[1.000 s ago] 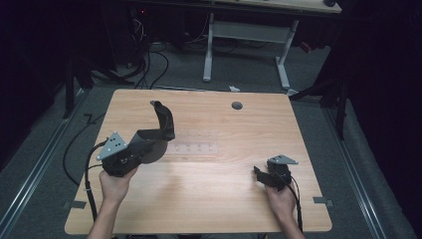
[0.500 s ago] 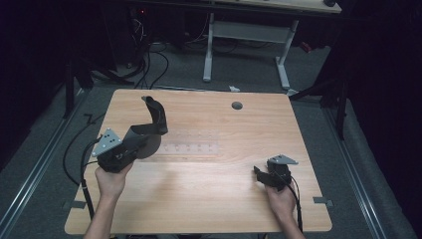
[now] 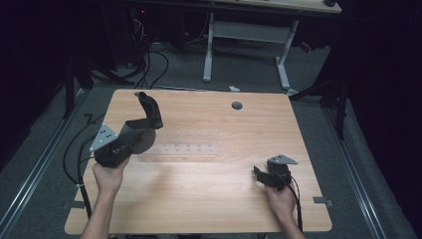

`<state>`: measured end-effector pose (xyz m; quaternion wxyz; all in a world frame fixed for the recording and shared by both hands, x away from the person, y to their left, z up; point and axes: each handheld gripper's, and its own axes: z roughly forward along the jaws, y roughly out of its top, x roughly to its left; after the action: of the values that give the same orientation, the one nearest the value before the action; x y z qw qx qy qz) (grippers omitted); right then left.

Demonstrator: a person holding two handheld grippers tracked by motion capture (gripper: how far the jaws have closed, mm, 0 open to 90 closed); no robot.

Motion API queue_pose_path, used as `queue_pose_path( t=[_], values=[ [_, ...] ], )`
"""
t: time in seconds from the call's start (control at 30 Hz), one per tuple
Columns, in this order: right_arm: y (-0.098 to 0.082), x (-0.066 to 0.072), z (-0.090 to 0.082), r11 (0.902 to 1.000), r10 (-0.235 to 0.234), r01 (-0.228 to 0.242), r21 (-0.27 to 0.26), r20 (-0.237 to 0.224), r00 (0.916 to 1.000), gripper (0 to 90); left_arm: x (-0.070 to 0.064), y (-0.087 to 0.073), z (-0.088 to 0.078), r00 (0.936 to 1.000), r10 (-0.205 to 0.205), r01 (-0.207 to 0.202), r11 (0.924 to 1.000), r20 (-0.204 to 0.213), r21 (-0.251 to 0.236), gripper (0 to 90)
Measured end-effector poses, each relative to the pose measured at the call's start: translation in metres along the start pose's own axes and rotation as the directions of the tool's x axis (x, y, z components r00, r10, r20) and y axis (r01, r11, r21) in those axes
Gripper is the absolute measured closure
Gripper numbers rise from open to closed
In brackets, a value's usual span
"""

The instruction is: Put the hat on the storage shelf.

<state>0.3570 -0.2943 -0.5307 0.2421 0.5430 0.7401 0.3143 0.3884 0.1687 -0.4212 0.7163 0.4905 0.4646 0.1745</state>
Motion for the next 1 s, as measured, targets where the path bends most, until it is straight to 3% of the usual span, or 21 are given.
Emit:
queue_pose_path(
  t=[0.67, 1.0],
  values=[
    [0.000, 0.000, 0.000, 1.0000, -0.001, 0.001, 0.001, 0.000, 1.0000, 39.4, 0.034, -0.002, 0.015, 0.9979, 0.027, -0.027, 0.9996, -0.060, -0.006, 86.2],
    [0.000, 0.000, 0.000, 1.0000, 0.000, 0.000, 0.000, 0.000, 1.0000, 39.3, 0.038, -0.010, 0.023, 0.9935, 0.063, -0.062, 0.9980, -0.095, 0.007, 86.1]
  ],
)
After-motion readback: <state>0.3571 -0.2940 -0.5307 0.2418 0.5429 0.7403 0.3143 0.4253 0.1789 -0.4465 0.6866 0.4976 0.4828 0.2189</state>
